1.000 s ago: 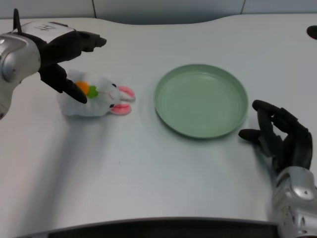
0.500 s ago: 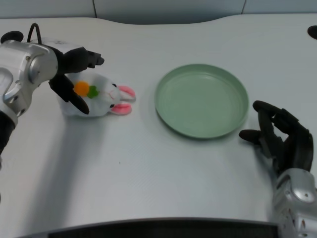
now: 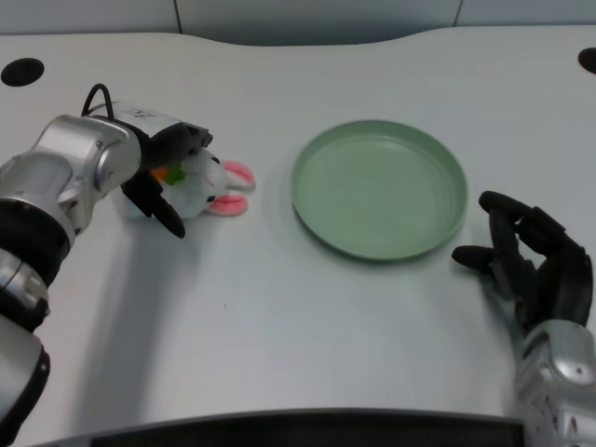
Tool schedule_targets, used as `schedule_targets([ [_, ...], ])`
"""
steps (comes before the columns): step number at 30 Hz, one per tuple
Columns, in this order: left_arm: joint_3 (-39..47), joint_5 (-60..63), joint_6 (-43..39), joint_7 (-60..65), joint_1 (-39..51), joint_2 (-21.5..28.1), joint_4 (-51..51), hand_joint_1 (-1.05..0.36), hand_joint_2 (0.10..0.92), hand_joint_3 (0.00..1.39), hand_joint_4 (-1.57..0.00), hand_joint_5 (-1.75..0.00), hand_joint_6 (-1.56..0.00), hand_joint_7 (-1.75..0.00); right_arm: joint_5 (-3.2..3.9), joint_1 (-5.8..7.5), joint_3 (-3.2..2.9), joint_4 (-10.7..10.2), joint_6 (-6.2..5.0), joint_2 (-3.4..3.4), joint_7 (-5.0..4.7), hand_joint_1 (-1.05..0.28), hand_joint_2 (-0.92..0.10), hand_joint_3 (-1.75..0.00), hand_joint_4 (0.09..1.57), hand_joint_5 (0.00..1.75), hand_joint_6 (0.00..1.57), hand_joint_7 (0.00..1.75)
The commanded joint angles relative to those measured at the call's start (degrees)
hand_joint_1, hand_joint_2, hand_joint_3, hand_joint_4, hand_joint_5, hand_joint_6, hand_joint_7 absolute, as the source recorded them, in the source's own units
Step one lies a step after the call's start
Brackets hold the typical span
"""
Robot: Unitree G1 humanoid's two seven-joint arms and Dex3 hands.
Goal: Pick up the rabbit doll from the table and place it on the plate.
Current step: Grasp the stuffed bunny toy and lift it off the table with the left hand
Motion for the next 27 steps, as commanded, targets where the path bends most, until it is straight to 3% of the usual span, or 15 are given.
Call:
schedule_targets([
  [1, -2.78, 2.39, -1.53, 4.87, -0.96, -1.05, 1.99, -1.02, 0.910, 0.00, 0.00, 0.00, 0.00, 0.00, 0.17, 0.64, 0.10, -1.45, 1.30, 0.53, -0.54, -0.38, -0.92, -0.23, 0.84, 1.01, 0.84, 0.41],
  [3, -3.59, 3.00, -2.11, 6.64, -1.10, -1.29, 2.90, -1.01, 0.910, 0.00, 0.00, 0.00, 0.00, 0.00, 0.15, 0.76, 0.14, -1.87, 1.71, 0.58, -0.66, -0.37, -0.92, -0.23, 0.84, 1.01, 0.84, 0.41],
  [10, -6.88, 6.10, -5.47, 19.98, -0.48, -1.63, 5.87, -0.86, 0.852, 0.00, -0.13, -0.07, -0.14, -0.05, 0.73, 0.78, 0.02, -1.46, 1.10, 0.46, 0.21, -0.37, -0.92, -0.24, 0.82, 1.01, 0.83, 0.40],
  [14, -7.79, 6.56, -5.84, 22.57, -0.92, -2.18, 7.98, -0.83, 0.848, 0.00, -0.14, -0.08, -0.16, -0.05, 0.43, 0.86, 0.27, -1.83, 1.48, 0.41, -0.35, -0.37, -0.92, -0.24, 0.82, 1.02, 0.83, 0.40],
  [20, -8.52, 7.10, -4.72, 24.97, -2.28, -2.59, 10.34, -0.84, 0.850, 0.00, -0.15, -0.10, -0.18, -0.04, 1.12, 0.61, -0.03, -1.07, 0.72, 0.26, 0.46, -0.38, -0.92, -0.23, 0.82, 1.02, 0.84, 0.40],
  [22, -8.09, 6.52, -4.55, 24.77, -2.71, -2.64, 11.17, -0.84, 0.843, 0.00, -0.16, -0.11, -0.20, -0.05, 0.71, 0.75, 0.20, -1.72, 1.45, 0.31, -0.16, -0.38, -0.92, -0.23, 0.82, 1.02, 0.83, 0.40],
  [27, -7.38, 5.34, -4.11, 24.11, -3.53, -2.84, 12.99, -0.83, 0.823, 0.00, -0.18, -0.13, -0.23, -0.04, 0.60, 0.85, 0.26, -1.76, 1.22, 0.34, -0.34, -0.37, -0.92, -0.24, 0.82, 1.01, 0.83, 0.39],
])
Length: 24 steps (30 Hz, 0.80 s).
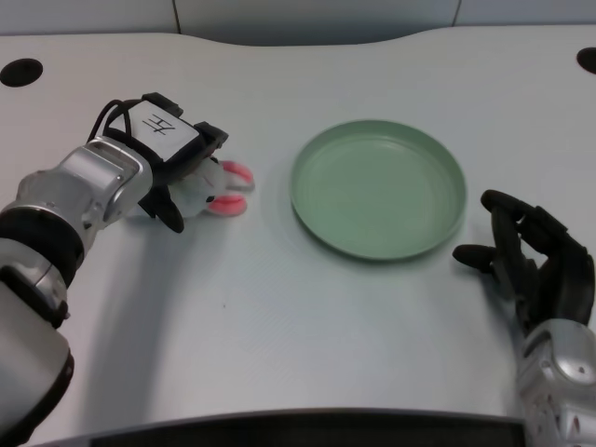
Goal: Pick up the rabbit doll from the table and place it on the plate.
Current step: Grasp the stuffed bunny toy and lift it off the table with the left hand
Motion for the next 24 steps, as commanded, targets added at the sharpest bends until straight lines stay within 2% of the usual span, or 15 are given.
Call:
schedule_targets([
  [1, 0.81, -1.43, 0.20, -0.69, -1.27, -0.14, 1.56, -0.81, 0.819, 0.00, -0.19, -0.13, -0.23, -0.04, -0.24, 0.49, 0.14, -0.32, 0.11, 0.29, -0.17, -0.37, -0.92, -0.24, 0.82, 1.01, 0.83, 0.39],
  [5, 1.71, -3.08, 0.88, -1.77, -1.74, -0.51, 2.79, -0.82, 0.822, 0.00, -0.21, -0.13, -0.23, -0.02, 0.09, 0.50, -0.03, -0.28, 0.06, 0.19, 0.18, -0.38, -0.92, -0.24, 0.82, 1.01, 0.84, 0.40],
  [7, 1.82, -3.48, 1.30, -2.88, -2.26, -0.60, 3.26, -0.82, 0.828, 0.00, -0.22, -0.13, -0.23, -0.02, -0.21, 0.58, 0.10, -0.90, 0.88, 0.26, -0.47, -0.38, -0.92, -0.24, 0.83, 1.01, 0.84, 0.40],
  [11, 1.95, -3.81, 1.64, -2.97, -2.54, -0.83, 3.75, -0.81, 0.833, 0.00, -0.27, -0.16, -0.26, -0.03, 0.24, 0.59, -0.10, -0.59, 0.21, 0.33, 0.01, -0.37, -0.92, -0.22, 0.83, 1.01, 0.84, 0.39],
  [16, 1.98, -4.19, 1.54, -2.88, -2.54, -0.93, 3.88, -0.79, 0.829, 0.00, -0.29, -0.17, -0.28, -0.03, 0.37, 0.64, -0.09, -0.74, 0.20, 0.37, 0.00, -0.37, -0.92, -0.22, 0.84, 1.01, 0.85, 0.40],
  [20, 2.16, -4.55, 2.56, -1.96, -2.15, -2.02, 4.40, -0.70, 0.826, 0.00, -0.35, -0.17, -0.33, -0.03, 0.23, 1.00, 0.18, -1.45, 0.74, 0.37, -0.01, -0.37, -0.92, -0.23, 0.83, 1.01, 0.83, 0.39],
  [22, 1.99, -4.41, 2.91, -1.28, -2.05, -2.33, 4.57, -0.69, 0.826, 0.00, -0.36, -0.17, -0.34, -0.03, 0.04, 1.10, 0.28, -1.53, 0.60, 0.35, -0.12, -0.37, -0.92, -0.23, 0.83, 1.01, 0.83, 0.39],
  [24, 1.78, -4.23, 3.28, -0.40, -1.93, -2.68, 4.80, -0.61, 0.818, 0.00, -0.44, -0.19, -0.43, -0.05, -0.20, 1.19, 0.39, -1.57, 0.41, 0.32, -0.28, -0.37, -0.92, -0.23, 0.82, 1.00, 0.83, 0.39],
])
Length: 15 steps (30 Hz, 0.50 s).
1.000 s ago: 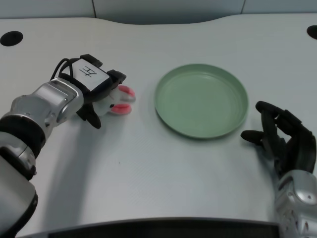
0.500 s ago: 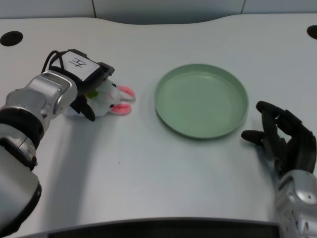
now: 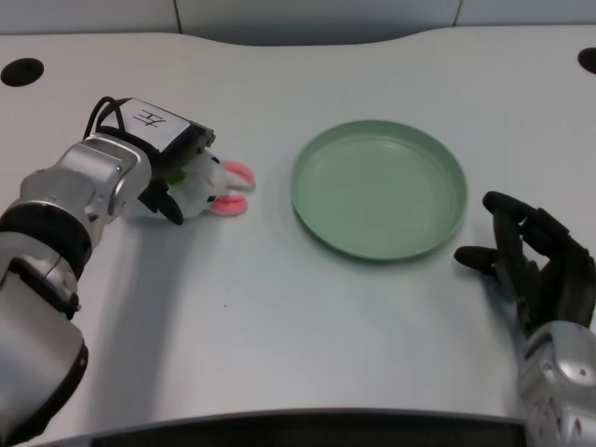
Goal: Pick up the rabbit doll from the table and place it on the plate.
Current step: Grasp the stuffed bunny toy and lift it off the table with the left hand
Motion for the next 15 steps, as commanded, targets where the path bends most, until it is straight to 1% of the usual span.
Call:
schedule_targets([
  [1, -0.21, 0.11, 0.89, 3.04, -0.27, -0.68, 1.04, -0.60, 0.817, 0.00, -0.45, -0.19, -0.44, -0.05, -0.28, 0.61, 0.26, -0.87, 0.28, 0.37, -0.09, -0.37, -0.92, -0.23, 0.82, 1.00, 0.83, 0.39],
  [2, -0.22, 0.16, 1.00, 4.26, -0.06, -0.77, 1.22, -0.51, 0.818, 0.00, -0.53, -0.23, -0.54, -0.08, -0.15, 0.62, 0.20, -0.92, 0.33, 0.41, -0.02, -0.37, -0.92, -0.23, 0.83, 1.00, 0.84, 0.39],
  [3, -0.37, 0.36, 0.76, 6.13, 0.20, -0.72, 1.38, -0.47, 0.818, 0.00, -0.57, -0.28, -0.60, -0.09, 0.02, 0.59, 0.11, -0.94, 0.47, 0.45, 0.00, -0.37, -0.92, -0.23, 0.83, 1.01, 0.84, 0.39],
  [5, -0.61, 0.59, 0.37, 8.13, 0.36, -0.67, 1.71, -0.42, 0.820, 0.00, -0.52, -0.57, -0.71, -0.08, 0.16, 0.55, 0.04, -0.94, 0.64, 0.48, -0.01, -0.37, -0.92, -0.23, 0.83, 1.01, 0.84, 0.39],
  [6, -1.22, 1.29, 0.12, 10.19, 0.50, -0.49, 1.93, -0.41, 0.821, 0.00, -0.50, -0.65, -0.74, -0.07, 0.33, 0.54, -0.04, -0.83, 0.38, 0.48, 0.18, -0.37, -0.92, -0.23, 0.83, 1.01, 0.84, 0.39],
  [7, -1.69, 1.78, -0.02, 11.60, 0.56, -0.39, 2.14, -0.36, 0.848, 0.00, -0.47, -1.00, -0.79, -0.23, 0.43, 0.55, -0.10, -0.75, 0.17, 0.49, 0.33, -0.36, -0.92, -0.23, 0.83, 1.00, 0.84, 0.39],
  [8, -2.05, 2.10, -0.13, 12.64, 0.59, -0.34, 2.34, -0.34, 0.859, 0.00, -0.45, -1.14, -0.72, -0.46, 0.51, 0.55, -0.13, -0.69, 0.02, 0.49, 0.43, -0.36, -0.92, -0.23, 0.83, 1.00, 0.84, 0.39],
  [9, -2.30, 2.24, -0.21, 13.27, 0.58, -0.33, 2.53, -0.32, 0.865, 0.00, -0.43, -1.24, -0.63, -0.68, 0.55, 0.55, -0.16, -0.66, -0.05, 0.49, 0.49, -0.36, -0.92, -0.23, 0.83, 1.00, 0.84, 0.39],
  [10, -2.99, 2.83, -0.16, 14.07, 0.53, -0.20, 2.81, -0.32, 0.868, 0.00, -0.42, -1.27, -0.60, -0.75, 0.52, 0.54, -0.21, -0.69, 0.14, 0.55, 0.26, -0.36, -0.92, -0.23, 0.83, 1.00, 0.84, 0.39],
  [11, -3.56, 3.35, -0.07, 14.87, 0.51, -0.09, 3.04, -0.33, 0.851, 0.00, -0.47, -1.26, -0.59, -0.69, 0.37, 0.54, -0.17, -0.66, 0.18, 0.53, 0.11, -0.37, -0.92, -0.23, 0.83, 1.01, 0.84, 0.39],
  [12, -3.99, 3.77, -0.18, 16.02, 0.55, 0.05, 3.22, -0.34, 0.830, 0.00, -0.53, -1.28, -0.64, -0.47, 0.36, 0.53, -0.18, -0.75, 0.47, 0.53, 0.01, -0.37, -0.92, -0.22, 0.83, 1.00, 0.84, 0.39],
  [13, -4.24, 4.01, -0.28, 16.81, 0.58, 0.13, 3.36, -0.33, 0.815, 0.00, -0.57, -1.32, -0.70, -0.32, 0.36, 0.52, -0.18, -0.82, 0.68, 0.53, -0.04, -0.37, -0.92, -0.22, 0.83, 1.00, 0.84, 0.39],
  [14, -4.38, 4.15, -0.45, 17.57, 0.64, 0.21, 3.53, -0.33, 0.807, 0.00, -0.59, -1.34, -0.73, -0.23, 0.65, 0.48, -0.28, -0.82, 0.81, 0.51, 0.25, -0.38, -0.92, -0.23, 0.83, 1.00, 0.84, 0.39],
  [15, -4.75, 4.49, -0.72, 18.35, 0.67, 0.39, 3.70, -0.31, 0.787, 0.00, -0.64, -1.58, -0.86, -0.22, 0.75, 0.42, -0.32, -0.82, 0.93, 0.51, 0.30, -0.38, -0.92, -0.23, 0.83, 1.00, 0.84, 0.38],
])
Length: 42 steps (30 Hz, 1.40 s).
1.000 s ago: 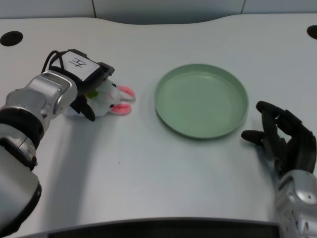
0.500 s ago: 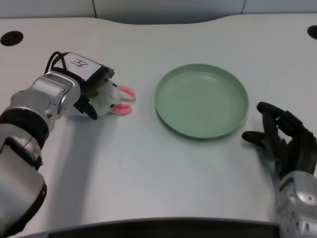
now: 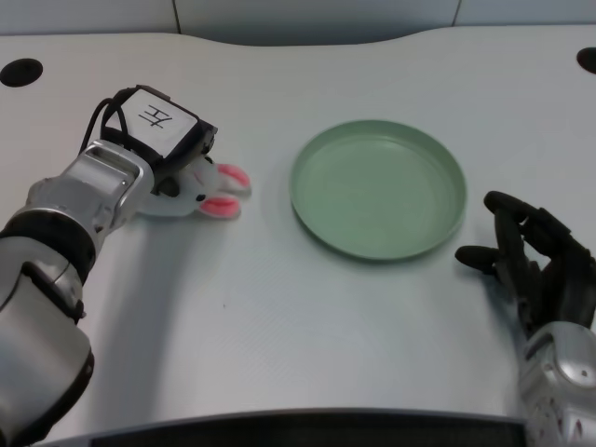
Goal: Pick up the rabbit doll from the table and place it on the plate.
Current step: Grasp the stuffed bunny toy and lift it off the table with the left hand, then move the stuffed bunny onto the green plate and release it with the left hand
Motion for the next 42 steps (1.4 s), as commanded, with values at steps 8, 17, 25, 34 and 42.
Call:
schedule_targets([
  [8, -2.18, 1.70, -2.09, -1.89, -0.30, 2.15, 1.69, -0.22, 0.797, 0.01, -0.84, -1.75, -1.09, -0.21, -0.05, -0.02, -0.03, -0.42, 1.05, 0.56, -0.65, -0.37, -0.92, -0.22, 0.85, 1.00, 0.85, 0.38],
  [17, 3.62, -4.57, -4.49, -5.89, 0.12, 2.63, 0.84, -0.21, 0.864, 0.02, -0.75, -1.75, -1.13, -0.29, 0.44, -0.09, -0.19, 0.15, 0.53, 0.38, 0.31, -0.37, -0.92, -0.23, 0.83, 0.99, 0.84, 0.38],
  [25, 8.38, -8.95, -7.71, -6.72, -0.82, 3.81, -0.80, -0.12, 0.920, 0.04, -0.74, -1.75, -0.53, -1.74, 0.46, -0.77, -0.50, 1.66, -0.18, 0.33, 0.74, -0.38, -0.92, -0.21, 0.83, 0.99, 0.84, 0.38],
  [34, 13.71, -12.67, -12.54, -5.65, -2.14, 6.80, -5.80, -0.03, 0.918, 0.10, -0.83, -1.75, -0.59, -1.75, 0.14, -1.87, -0.56, 3.27, -0.57, 0.31, 0.48, -0.36, -0.92, -0.22, 0.86, 1.00, 0.86, 0.38],
  [42, 17.97, -15.80, -14.65, -6.48, -1.93, 9.34, -11.33, -0.06, 0.892, 0.08, -0.81, -1.75, -0.59, -1.75, -0.63, -2.55, -0.21, 4.46, -1.22, -0.20, 0.19, -0.38, -0.92, -0.21, 0.85, 1.00, 0.86, 0.39],
])
